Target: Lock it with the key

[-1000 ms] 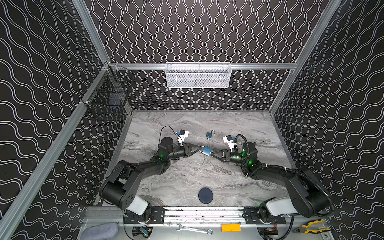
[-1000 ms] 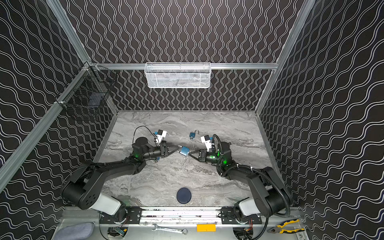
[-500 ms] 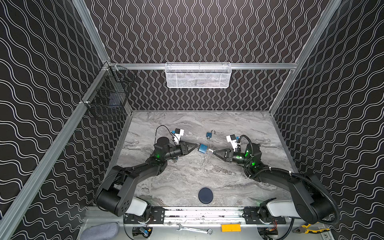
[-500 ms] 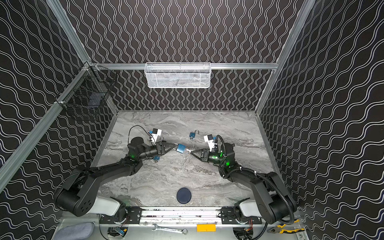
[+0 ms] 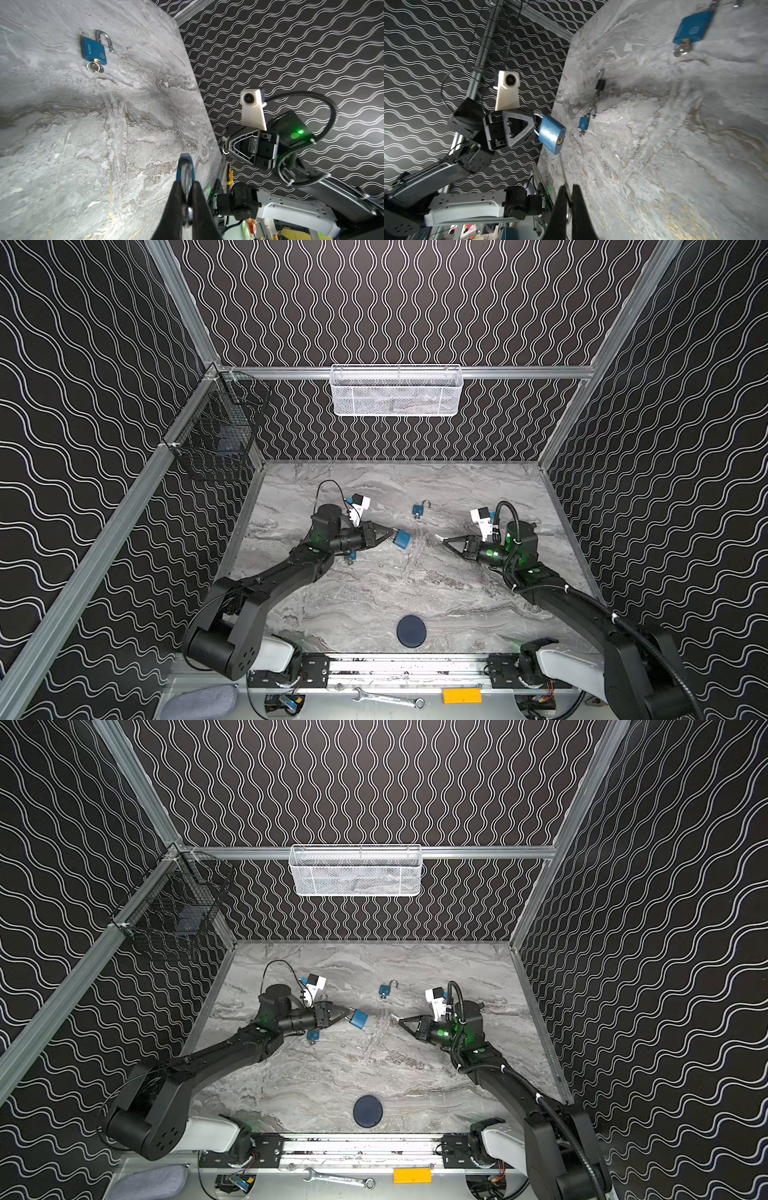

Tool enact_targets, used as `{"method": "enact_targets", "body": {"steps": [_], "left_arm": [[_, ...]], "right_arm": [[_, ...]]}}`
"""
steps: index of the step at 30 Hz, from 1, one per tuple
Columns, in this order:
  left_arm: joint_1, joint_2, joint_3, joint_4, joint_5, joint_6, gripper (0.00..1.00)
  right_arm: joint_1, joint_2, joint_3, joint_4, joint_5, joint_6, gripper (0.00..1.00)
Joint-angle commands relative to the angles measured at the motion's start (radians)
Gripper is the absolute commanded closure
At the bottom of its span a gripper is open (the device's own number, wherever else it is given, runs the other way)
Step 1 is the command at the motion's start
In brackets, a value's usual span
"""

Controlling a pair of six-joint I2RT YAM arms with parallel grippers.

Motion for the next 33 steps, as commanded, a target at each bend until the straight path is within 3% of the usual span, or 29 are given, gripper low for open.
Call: {"method": "enact_targets", "body": {"steps": [1,10,18,22,31,33], "left_arm": [[0.002,0.035,0.078,-0.176,-0.006,0.150,1.00],[0.033,0.198,0.418,-0.653,-0.048,0.485,1.00],[0.168,0.425,0.802,-0.992,0.021,0.729,1.00],[0.211,0.559,1.000,-1.185,-0.023,0.888,1.00],[0.354,0.718,1.177,-1.259,-0.077,0.982,1.00],[0.396,0.757,1.227,-1.261,-0.031,1.001,1.00]], "right_arm": [[-0.021,-0.031,0.013,-0.226,0.046,-0.087,1.00],[-0.042,-0.042,0.016,-0.308,0.077,-0.138,1.00],[-0.041,0.056,0.029,-0.276,0.067,-0.149,1.00],[-0.041,0.086,0.082,-0.336,0.117,-0.183,1.00],[-0.040,0.175,0.177,-0.380,0.121,-0.204,1.00],[-0.040,0.185,0.186,-0.374,0.119,-0.203,1.00]]}}
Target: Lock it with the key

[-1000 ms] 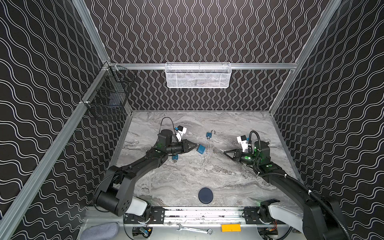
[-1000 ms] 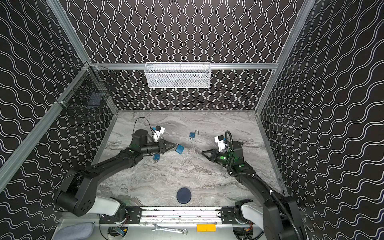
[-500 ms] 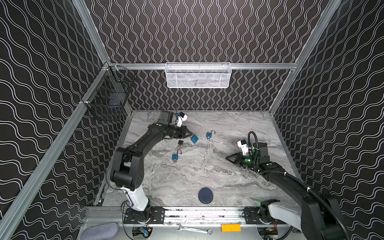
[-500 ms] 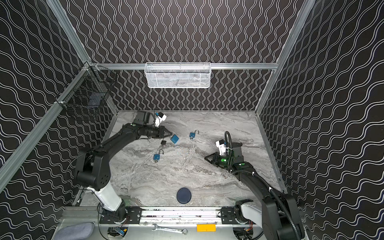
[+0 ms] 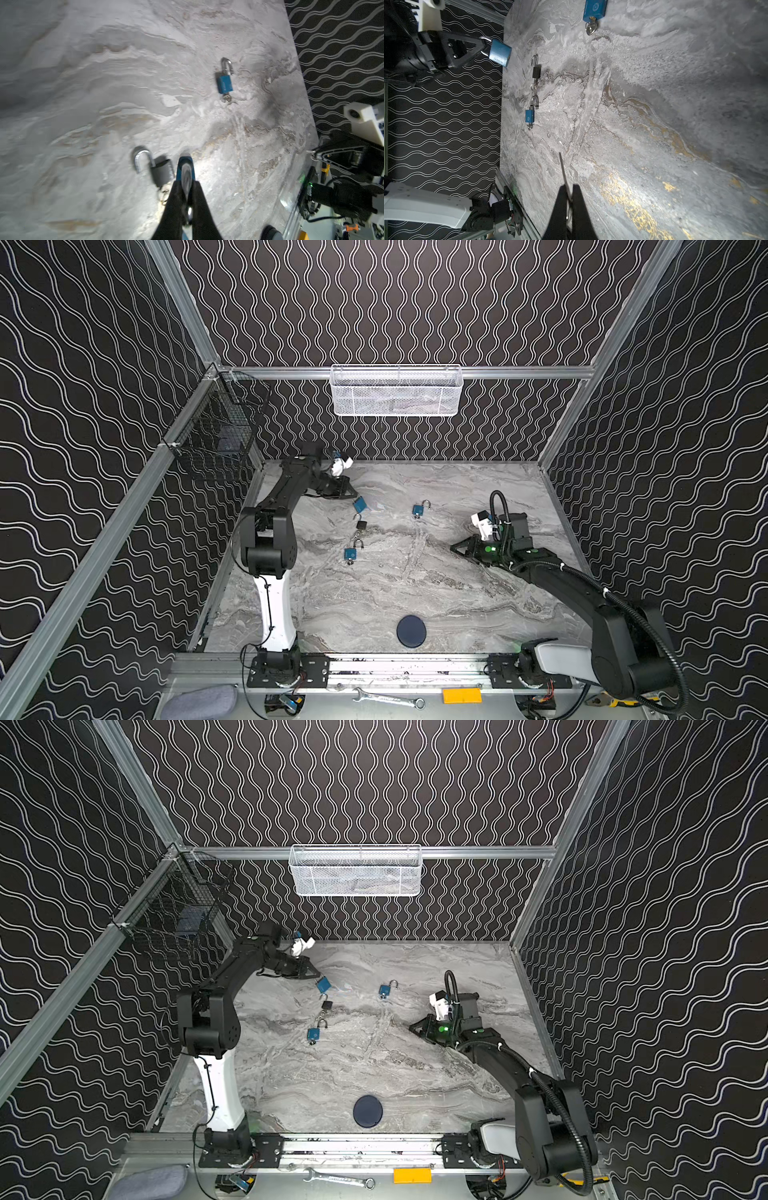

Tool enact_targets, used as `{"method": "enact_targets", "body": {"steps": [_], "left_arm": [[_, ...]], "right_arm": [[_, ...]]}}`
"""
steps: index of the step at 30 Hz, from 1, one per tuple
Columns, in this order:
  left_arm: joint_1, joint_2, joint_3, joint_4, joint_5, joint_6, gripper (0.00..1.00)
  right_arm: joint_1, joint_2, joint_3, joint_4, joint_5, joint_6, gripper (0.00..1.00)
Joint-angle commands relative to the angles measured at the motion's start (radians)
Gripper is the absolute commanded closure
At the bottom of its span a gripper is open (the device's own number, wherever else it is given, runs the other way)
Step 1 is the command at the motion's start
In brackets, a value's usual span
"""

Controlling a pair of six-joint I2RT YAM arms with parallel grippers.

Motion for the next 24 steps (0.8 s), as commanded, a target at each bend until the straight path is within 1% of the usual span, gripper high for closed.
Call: {"method": "enact_targets", "body": {"steps": [1,3,4,9,11,13,15,17,20,24], "left_arm": [[0.062,0.051,0.084,-0.031,0.047,0.067,1.00],[0.082,0.093,0.138,-0.074,0.046,0.095,1.00],[0.082,0.104,0.152,-0.079,0.027,0.101,1.00],[0.085,0.142,0.189,-0.104,0.007,0.140,1.00],[0.085,0.178,0.237,-0.153,-0.015,0.172,1.00],[0.087,0.226,0.317,-0.219,-0.051,0.203,1.00],[0.089,0.262,0.385,-0.279,-0.059,0.226,1.00],[0.090,0.260,0.381,-0.275,-0.059,0.231,1.00],[0.090,0.237,0.333,-0.248,-0.050,0.251,1.00],[0.090,0.266,0.362,-0.266,-0.043,0.257,1.00]], "right_arm": [[0.004,0.016,0.020,0.000,0.002,-0.015,1.00],[0.004,0.033,0.032,-0.010,0.012,-0.021,1.00],[0.004,0.041,0.035,-0.012,0.014,-0.023,1.00],[0.006,0.076,0.038,0.013,0.009,-0.001,1.00],[0.009,0.088,0.041,0.027,-0.002,0.010,1.00],[0.014,0.091,0.036,0.045,-0.011,0.020,1.00],[0.019,0.098,0.038,0.050,-0.021,0.023,1.00],[0.026,0.111,0.050,0.042,-0.032,0.018,1.00],[0.039,0.135,0.074,0.019,-0.029,-0.003,1.00],[0.040,0.162,0.081,0.033,-0.042,0.002,1.00]]}}
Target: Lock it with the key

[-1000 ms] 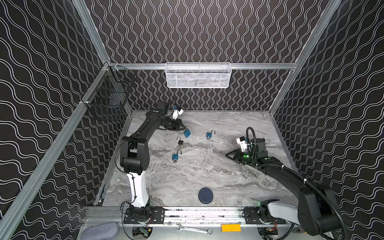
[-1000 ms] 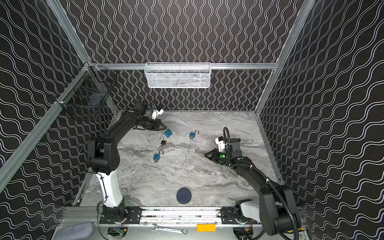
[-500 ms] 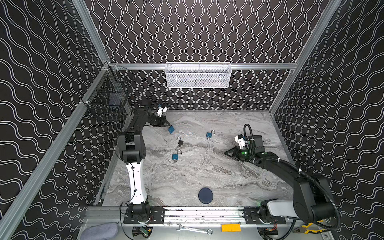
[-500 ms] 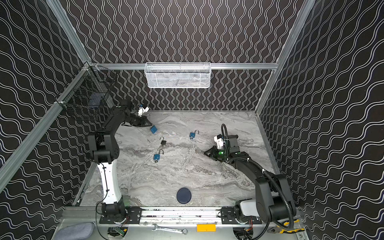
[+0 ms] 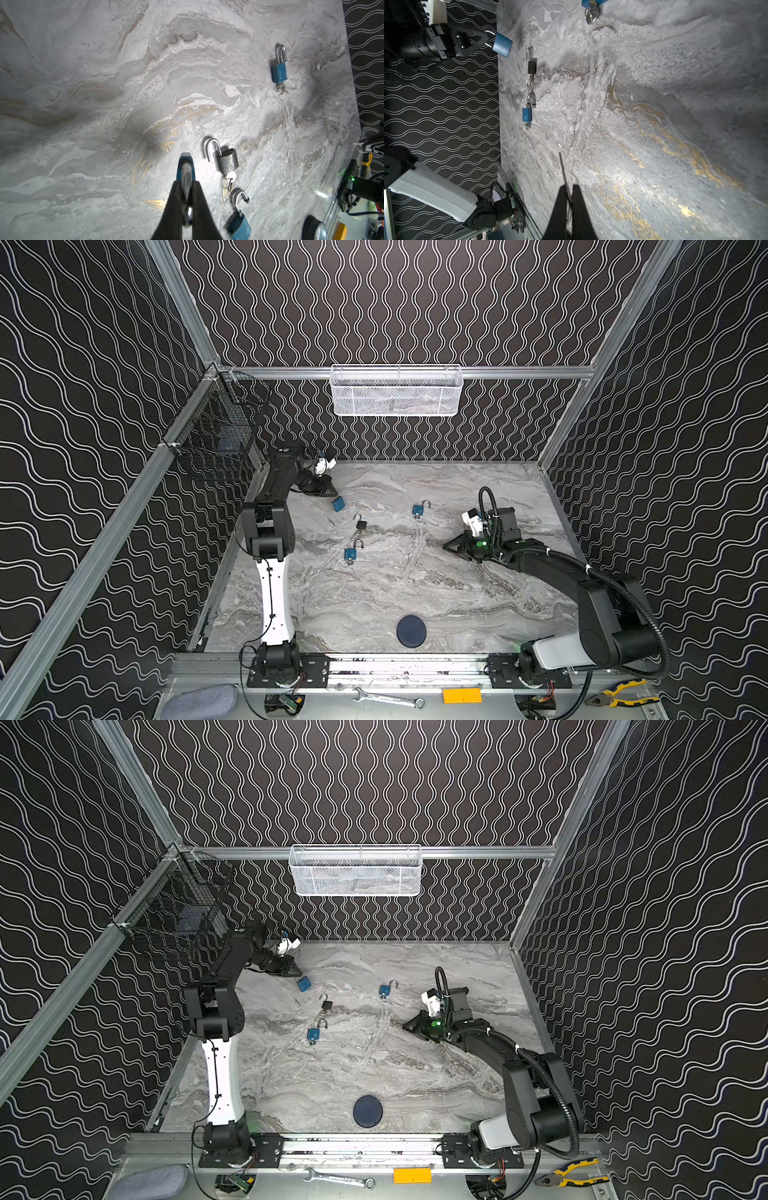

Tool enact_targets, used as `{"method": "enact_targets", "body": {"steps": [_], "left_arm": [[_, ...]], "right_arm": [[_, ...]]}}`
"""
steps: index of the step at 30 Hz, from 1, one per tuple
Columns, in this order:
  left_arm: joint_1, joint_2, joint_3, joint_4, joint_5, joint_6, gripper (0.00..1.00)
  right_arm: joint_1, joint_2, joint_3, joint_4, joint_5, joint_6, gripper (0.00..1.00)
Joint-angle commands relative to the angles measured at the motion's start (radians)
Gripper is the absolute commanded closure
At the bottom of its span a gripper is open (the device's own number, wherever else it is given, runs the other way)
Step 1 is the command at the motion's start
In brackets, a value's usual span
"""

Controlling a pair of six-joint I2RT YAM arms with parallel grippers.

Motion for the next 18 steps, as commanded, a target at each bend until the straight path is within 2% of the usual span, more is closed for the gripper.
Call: {"method": "enact_targets", "body": {"steps": [1,3,10,18], "left_arm": [[0.000,0.025,0.033,-0.010,0.018,0.031,1.00],[-0.001,0.039,0.050,-0.013,-0.010,0.032,1.00],[-0.002,0.064,0.073,-0.026,0.007,0.066,1.00],[-0.028,0.086,0.098,-0.026,-0.038,0.065,0.98]], "right_arm": [[0.002,0.016,0.009,0.024,-0.025,-0.001,1.00],[0.005,0.028,0.007,0.041,-0.033,0.009,1.00],[0.015,0.094,0.060,0.027,-0.056,-0.003,1.00],[0.023,0.102,0.110,0.000,-0.072,-0.002,1.00]]}}
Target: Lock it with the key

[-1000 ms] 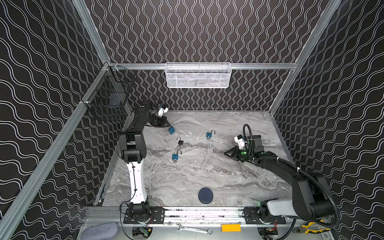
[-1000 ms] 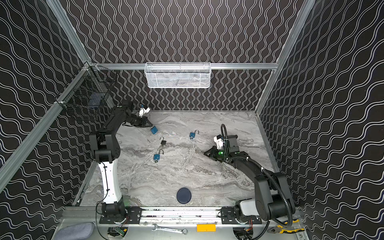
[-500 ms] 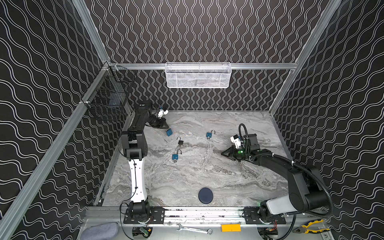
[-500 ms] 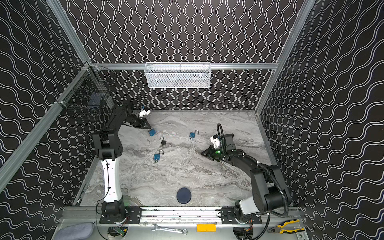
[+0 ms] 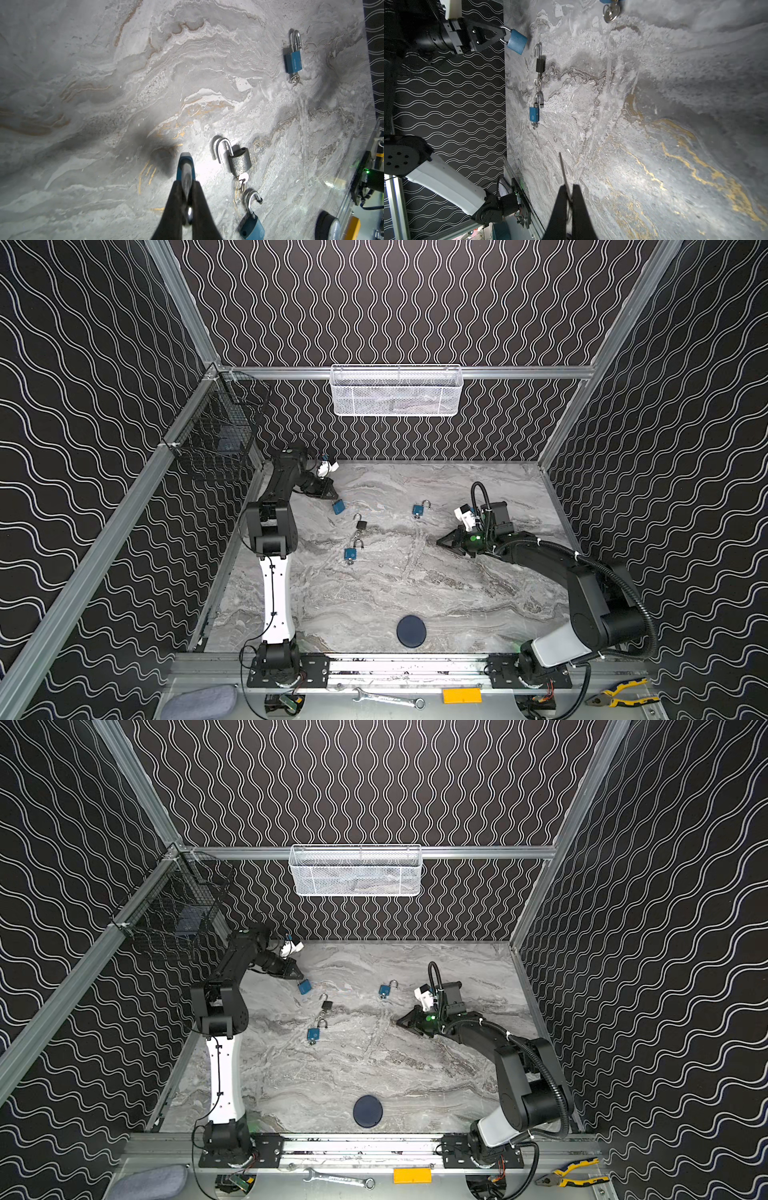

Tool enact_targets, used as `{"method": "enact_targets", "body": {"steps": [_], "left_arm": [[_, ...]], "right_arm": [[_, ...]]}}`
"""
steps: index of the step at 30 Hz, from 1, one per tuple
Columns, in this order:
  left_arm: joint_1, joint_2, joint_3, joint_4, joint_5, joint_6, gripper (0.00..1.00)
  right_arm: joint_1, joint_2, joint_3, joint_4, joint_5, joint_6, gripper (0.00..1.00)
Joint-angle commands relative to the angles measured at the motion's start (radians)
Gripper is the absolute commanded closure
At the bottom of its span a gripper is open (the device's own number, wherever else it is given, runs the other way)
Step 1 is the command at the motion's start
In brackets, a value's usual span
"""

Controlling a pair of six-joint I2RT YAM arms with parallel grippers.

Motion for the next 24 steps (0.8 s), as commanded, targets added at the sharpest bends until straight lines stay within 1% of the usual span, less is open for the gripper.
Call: {"method": "enact_targets", "body": {"steps": [1,6,9,14,22,24], "left_arm": [[-0.019,0.024,0.034,-0.003,-0.014,0.013,0.97],[-0.025,0.054,0.047,-0.001,-0.024,0.009,0.95],[-0.026,0.063,0.051,0.006,-0.043,-0.014,0.90],[-0.025,0.055,0.039,0.043,-0.097,-0.052,0.74],[-0.025,0.063,0.070,0.080,-0.126,-0.084,0.68],[-0.025,0.067,0.078,0.086,-0.136,-0.095,0.64]], "right_arm": [[0.002,0.014,0.034,-0.009,-0.024,0.003,1.00],[0.011,0.032,0.080,0.023,-0.037,0.036,1.00],[0.021,0.043,0.113,0.015,-0.040,0.039,1.00],[0.045,0.057,0.148,0.006,-0.041,0.039,1.00],[0.071,0.070,0.151,0.008,-0.040,0.037,1.00],[0.074,0.071,0.146,0.010,-0.038,0.038,1.00]]}}
